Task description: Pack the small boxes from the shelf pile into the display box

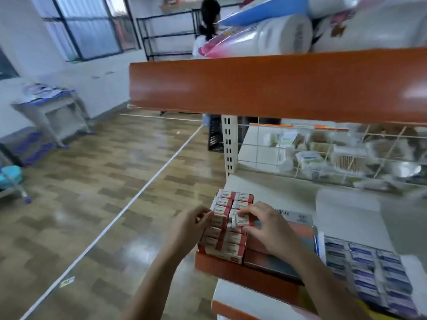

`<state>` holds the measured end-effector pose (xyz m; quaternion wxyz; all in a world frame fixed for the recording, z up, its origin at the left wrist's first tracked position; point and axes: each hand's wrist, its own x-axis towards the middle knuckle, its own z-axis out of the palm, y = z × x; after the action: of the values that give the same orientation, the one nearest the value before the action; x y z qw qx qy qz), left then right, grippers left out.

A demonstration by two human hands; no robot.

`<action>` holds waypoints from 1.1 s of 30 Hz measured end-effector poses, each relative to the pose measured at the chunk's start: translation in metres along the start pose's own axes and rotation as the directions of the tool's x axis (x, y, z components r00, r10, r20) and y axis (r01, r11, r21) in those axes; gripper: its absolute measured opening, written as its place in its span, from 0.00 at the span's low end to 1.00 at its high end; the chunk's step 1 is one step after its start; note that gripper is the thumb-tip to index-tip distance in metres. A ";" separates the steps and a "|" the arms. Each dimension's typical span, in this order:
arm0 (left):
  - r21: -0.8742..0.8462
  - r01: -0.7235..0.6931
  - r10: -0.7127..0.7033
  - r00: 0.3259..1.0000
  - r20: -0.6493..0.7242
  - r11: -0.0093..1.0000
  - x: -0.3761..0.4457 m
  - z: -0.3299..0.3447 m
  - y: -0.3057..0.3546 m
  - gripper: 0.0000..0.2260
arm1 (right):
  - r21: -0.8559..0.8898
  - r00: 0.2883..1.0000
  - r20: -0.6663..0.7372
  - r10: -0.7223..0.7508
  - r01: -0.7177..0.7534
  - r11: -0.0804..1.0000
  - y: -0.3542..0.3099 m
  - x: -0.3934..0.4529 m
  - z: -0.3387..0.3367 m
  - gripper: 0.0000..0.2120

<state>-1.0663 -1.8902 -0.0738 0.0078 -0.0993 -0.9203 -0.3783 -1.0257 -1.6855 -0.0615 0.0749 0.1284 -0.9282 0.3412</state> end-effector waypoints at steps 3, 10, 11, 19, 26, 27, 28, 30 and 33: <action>0.110 -0.083 0.084 0.996 -0.004 0.990 0.009 -0.005 -0.012 0.02 | -0.061 0.997 -0.006 0.071 -0.072 0.996 -0.005 0.002 0.012 0.15; 0.200 -0.300 0.301 0.953 0.023 0.933 0.022 0.001 -0.028 0.06 | -0.136 0.974 -0.069 0.216 -0.224 0.965 -0.014 0.000 0.031 0.15; 0.203 -0.319 0.321 0.947 0.028 0.926 0.022 0.001 -0.029 0.06 | -0.139 0.971 -0.084 0.225 -0.235 0.962 -0.015 0.000 0.033 0.15; 0.189 -0.510 0.495 0.860 0.122 0.839 0.021 -0.004 -0.031 0.10 | -0.195 0.960 -0.136 0.246 -0.269 0.943 -0.018 0.003 0.042 0.16; 0.258 -0.611 0.559 0.790 0.253 0.748 0.031 -0.015 -0.019 0.10 | -0.188 0.960 -0.115 0.256 -0.274 0.943 -0.020 0.001 0.041 0.16; 0.241 -0.627 0.570 0.776 0.269 0.741 0.033 -0.016 -0.014 0.10 | -0.170 0.958 -0.118 0.260 -0.278 0.946 -0.020 0.000 0.038 0.16; 0.226 -0.646 0.585 0.760 0.283 0.729 0.034 -0.017 -0.006 0.10 | -0.154 0.956 -0.124 0.266 -0.283 0.947 -0.020 -0.002 0.034 0.16; 0.183 -0.704 0.641 0.704 0.307 0.686 0.038 -0.010 0.014 0.10 | -0.161 0.946 -0.146 0.288 -0.310 0.937 -0.016 -0.010 0.018 0.16; 0.118 -0.762 0.691 0.631 0.352 0.636 0.041 0.016 0.059 0.09 | -0.222 0.917 -0.215 0.336 -0.381 0.898 -0.004 -0.036 -0.012 0.18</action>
<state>-1.0944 -1.8307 -0.0408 0.0463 -0.5140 -0.8322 -0.2025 -0.9900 -1.6736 -0.0579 0.1064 -0.0859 -0.9625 0.2344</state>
